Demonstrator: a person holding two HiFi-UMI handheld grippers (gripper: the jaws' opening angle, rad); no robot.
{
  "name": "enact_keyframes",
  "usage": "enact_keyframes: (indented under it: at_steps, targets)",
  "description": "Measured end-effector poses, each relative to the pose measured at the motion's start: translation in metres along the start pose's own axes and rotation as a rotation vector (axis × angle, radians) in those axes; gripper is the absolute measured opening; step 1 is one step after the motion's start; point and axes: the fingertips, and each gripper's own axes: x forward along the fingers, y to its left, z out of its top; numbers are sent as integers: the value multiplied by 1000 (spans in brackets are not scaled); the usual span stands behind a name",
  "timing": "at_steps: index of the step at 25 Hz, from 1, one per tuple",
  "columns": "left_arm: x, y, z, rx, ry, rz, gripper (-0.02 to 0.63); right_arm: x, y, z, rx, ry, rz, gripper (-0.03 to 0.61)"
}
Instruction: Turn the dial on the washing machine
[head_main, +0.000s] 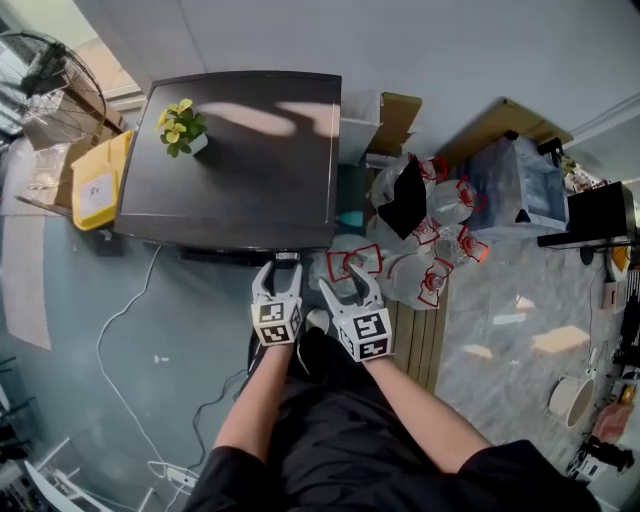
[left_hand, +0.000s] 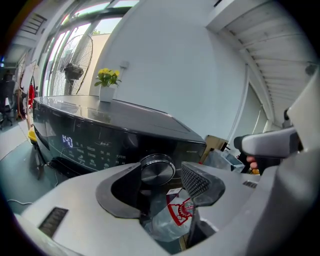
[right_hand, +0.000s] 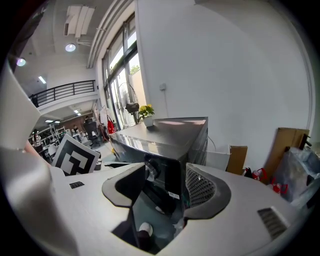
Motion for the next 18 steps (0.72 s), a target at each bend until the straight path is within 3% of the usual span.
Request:
enact_keyframes:
  at_steps: [7, 18]
  targets:
    - [6, 10, -10, -31, 12, 22, 232, 4, 2, -24, 28, 74, 8, 222]
    - [18, 9, -9, -71, -2, 27, 253, 2, 1, -34, 25, 85, 0, 222]
